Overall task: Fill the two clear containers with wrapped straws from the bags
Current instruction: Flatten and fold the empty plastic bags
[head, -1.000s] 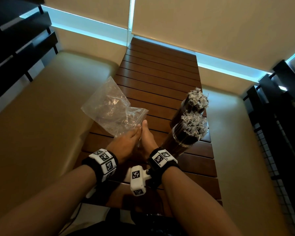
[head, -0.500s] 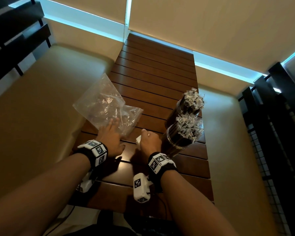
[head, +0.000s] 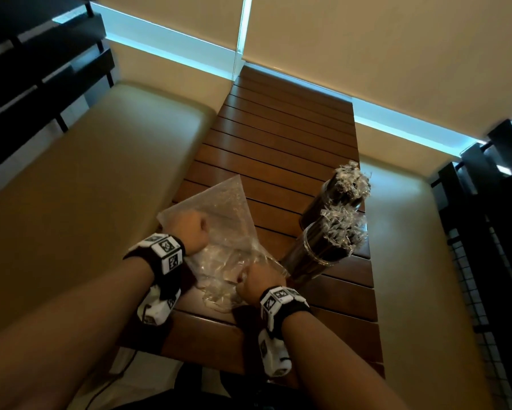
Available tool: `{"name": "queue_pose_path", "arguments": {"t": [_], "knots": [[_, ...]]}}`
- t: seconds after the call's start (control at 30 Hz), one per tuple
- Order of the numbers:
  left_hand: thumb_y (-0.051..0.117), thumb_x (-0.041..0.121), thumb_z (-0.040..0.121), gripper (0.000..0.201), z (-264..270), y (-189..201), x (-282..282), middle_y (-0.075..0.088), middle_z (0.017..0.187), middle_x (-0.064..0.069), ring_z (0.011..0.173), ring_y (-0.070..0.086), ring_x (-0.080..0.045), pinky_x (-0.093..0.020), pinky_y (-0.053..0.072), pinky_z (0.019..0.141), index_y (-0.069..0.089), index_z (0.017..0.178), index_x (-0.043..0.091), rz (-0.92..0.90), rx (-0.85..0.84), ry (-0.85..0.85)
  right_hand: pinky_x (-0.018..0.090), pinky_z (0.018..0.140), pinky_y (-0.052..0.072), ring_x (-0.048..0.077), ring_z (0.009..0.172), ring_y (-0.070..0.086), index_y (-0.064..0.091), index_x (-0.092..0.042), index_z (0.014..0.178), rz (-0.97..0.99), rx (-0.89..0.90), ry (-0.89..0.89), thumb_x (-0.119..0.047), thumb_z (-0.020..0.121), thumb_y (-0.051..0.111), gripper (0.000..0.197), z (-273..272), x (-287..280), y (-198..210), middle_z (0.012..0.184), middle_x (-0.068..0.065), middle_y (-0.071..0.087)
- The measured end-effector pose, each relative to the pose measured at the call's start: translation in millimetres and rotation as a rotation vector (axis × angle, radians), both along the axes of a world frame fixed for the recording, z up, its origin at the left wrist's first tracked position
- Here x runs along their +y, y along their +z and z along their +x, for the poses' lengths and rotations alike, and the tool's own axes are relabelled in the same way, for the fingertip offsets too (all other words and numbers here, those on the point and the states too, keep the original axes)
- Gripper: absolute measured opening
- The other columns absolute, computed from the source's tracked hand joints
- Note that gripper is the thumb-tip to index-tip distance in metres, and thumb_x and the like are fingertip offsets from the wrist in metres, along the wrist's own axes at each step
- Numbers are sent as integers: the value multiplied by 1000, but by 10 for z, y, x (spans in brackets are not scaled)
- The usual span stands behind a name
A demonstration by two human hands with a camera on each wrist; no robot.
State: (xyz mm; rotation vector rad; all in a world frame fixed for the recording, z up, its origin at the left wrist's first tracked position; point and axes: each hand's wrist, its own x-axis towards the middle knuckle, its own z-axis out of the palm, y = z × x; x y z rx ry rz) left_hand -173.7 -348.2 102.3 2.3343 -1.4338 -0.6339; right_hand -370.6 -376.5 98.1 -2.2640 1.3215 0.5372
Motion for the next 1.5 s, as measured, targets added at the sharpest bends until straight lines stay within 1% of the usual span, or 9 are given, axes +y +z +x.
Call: {"name": "queue_pose_path", "arguments": {"t": [0.1,0.23,0.4,0.6,0.77,0.93,1.17,1.37,1.5], "knots": [[73,19,70,60,300,56,-25,32,148,-13,130,39,-33,-44,38,106,51,126,17,-12,-127,176,37,82,52,30,104,63,69,-16,109,-67,92,120,-34,87,60,30,-56,85,-40,119,8,62],[69,23,76,101,554,-55,-48,5,163,-7,148,13,-31,-53,19,116,5,155,23,186,9,138,37,78,52,31,98,65,70,-12,104,-108,112,216,-37,88,61,31,-147,140,-33,110,10,67],[62,36,82,35,330,-39,48,67,112,-9,96,65,-32,-35,53,82,58,112,18,431,-140,-187,35,73,48,32,98,65,68,-12,105,-127,72,205,-34,91,54,29,-215,199,-31,110,10,66],[61,13,84,13,334,956,-199,59,104,-15,90,61,-39,-42,47,70,58,97,13,-269,-394,44,34,75,48,33,97,64,63,-13,97,-243,-81,-67,-40,93,43,34,-106,195,88,104,11,67],[64,10,83,16,154,1544,-271,53,97,-15,80,52,-33,-42,46,65,57,97,6,-619,-600,-92,34,75,51,23,82,62,53,-21,87,-284,-341,-271,-39,88,47,19,2,97,255,87,-2,63],[60,14,82,34,-145,807,-73,47,128,-11,114,46,-31,-47,42,94,58,116,16,-183,-740,-307,33,63,40,28,79,62,37,-26,104,-401,-495,-300,-32,84,59,30,-39,140,343,104,-4,49],[56,24,91,37,-482,-283,444,42,136,-11,116,47,-28,-36,41,101,48,126,14,239,-137,-578,39,69,55,34,88,67,18,-37,144,-264,-159,275,-40,85,68,78,-246,209,-1,153,5,19],[49,16,96,26,-538,-368,505,52,130,-12,109,56,-27,-27,36,80,49,121,11,293,-30,-625,37,68,42,36,96,64,57,-15,116,-279,30,312,-30,95,50,26,-230,355,-314,120,8,57],[49,5,94,54,-371,-331,527,33,154,-9,135,41,-28,-36,32,108,34,146,11,390,-113,-634,35,69,46,32,97,66,66,-16,102,-247,22,250,-23,93,50,20,-206,189,-288,107,8,66]]}}
